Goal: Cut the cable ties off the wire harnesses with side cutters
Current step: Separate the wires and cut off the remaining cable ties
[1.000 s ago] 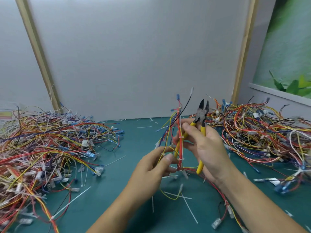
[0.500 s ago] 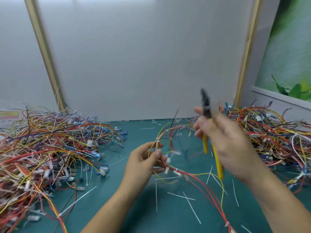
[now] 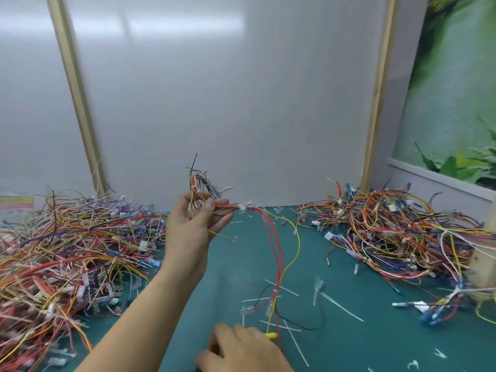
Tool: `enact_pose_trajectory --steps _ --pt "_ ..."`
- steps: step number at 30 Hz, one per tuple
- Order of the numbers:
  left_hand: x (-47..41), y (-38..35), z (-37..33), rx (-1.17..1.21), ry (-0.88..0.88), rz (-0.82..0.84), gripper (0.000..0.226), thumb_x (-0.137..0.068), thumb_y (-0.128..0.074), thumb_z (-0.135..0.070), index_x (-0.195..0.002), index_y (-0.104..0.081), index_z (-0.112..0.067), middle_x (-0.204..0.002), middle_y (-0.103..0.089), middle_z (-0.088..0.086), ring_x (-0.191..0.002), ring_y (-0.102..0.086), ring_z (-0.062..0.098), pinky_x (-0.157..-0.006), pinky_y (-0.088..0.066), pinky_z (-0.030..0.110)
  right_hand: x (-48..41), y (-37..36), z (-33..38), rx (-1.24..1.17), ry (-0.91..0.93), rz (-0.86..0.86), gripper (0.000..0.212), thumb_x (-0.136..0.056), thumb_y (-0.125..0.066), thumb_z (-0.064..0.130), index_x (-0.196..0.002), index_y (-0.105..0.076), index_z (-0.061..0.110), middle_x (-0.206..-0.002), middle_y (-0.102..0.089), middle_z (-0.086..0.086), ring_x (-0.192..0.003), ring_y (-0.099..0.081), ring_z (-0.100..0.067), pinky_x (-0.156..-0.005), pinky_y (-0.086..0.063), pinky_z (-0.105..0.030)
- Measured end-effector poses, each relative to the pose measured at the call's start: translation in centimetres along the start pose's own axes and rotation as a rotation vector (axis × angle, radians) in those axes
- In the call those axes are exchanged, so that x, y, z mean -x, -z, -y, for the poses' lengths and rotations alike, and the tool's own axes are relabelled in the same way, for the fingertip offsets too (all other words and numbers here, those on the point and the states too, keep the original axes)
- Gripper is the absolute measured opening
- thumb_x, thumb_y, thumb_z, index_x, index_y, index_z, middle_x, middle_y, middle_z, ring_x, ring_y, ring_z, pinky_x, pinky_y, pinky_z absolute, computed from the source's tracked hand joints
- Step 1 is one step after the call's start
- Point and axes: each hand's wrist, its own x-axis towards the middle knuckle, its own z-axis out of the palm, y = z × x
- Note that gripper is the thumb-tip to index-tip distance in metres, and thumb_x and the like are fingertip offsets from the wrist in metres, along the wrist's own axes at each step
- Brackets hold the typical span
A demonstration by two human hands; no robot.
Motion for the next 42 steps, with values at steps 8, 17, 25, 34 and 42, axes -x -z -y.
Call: enact_pose_trajectory --steps 8,17,25,34,42 --pt "-0.8 -3.4 -4.4 0.097 -0.073 0.076 0.012 -0.099 -0.051 0.002 -0.095 -0.052 -0.009 -0.088 -0.073 0.021 -0.081 -0.075 0.030 -0.072 -0.060 0.029 -0.6 -3.0 -0.1 0.195 0.153 -0.305 0.038 -0.040 -0.052 0.026 -0.060 -0.020 0.019 -0.052 -0.031 0.007 -0.038 -0.032 -0.012 -0.057 -0.008 -0.033" --pt "-1.5 -5.3 -5.8 0.132 -0.123 0.090 0.012 -0.099 -0.049 0.003 -0.095 -0.050 -0.008 -0.093 -0.070 0.023 -0.082 -0.074 0.030 -0.075 -0.060 0.031 -0.4 0.9 -0.4 -0.155 0.032 0.081 0.012 -0.063 -0.079 0.025 -0.059 -0.068 0.028 -0.069 -0.065 0.009 -0.062 -0.065 -0.010 -0.062 -0.039 -0.022" --pt "-2.1 -3.9 -6.9 0.152 -0.160 0.048 0.014 -0.099 -0.050 0.001 -0.092 -0.051 -0.011 -0.099 -0.069 0.023 -0.092 -0.073 0.032 -0.082 -0.060 0.035 -4.9 11.1 -7.2 -0.638 0.032 -0.612 0.014 -0.086 -0.068 0.029 -0.098 -0.062 0.031 -0.097 -0.059 0.010 -0.088 -0.059 -0.014 -0.075 -0.046 -0.023" --pt "-0.4 -1.2 -2.2 0.151 -0.125 0.090 0.013 -0.098 -0.053 -0.003 -0.094 -0.052 -0.016 -0.103 -0.071 0.023 -0.103 -0.070 0.035 -0.089 -0.057 0.035 -8.9 7.2 -9.1 -1.132 -0.173 0.009 0.013 -0.091 -0.064 0.001 -0.088 -0.072 0.011 -0.077 -0.073 -0.006 -0.066 -0.066 -0.013 -0.064 -0.051 -0.022" --pt "2.8 2.5 4.1 -0.049 -0.117 0.159 0.006 -0.094 -0.053 -0.011 -0.097 -0.055 -0.015 -0.104 -0.071 0.025 -0.105 -0.069 0.035 -0.085 -0.058 0.033 -8.4 5.7 -10.4 -1.346 -0.260 -0.210 0.014 -0.093 -0.060 0.004 -0.091 -0.071 0.013 -0.074 -0.071 -0.003 -0.065 -0.065 -0.013 -0.065 -0.058 -0.025"
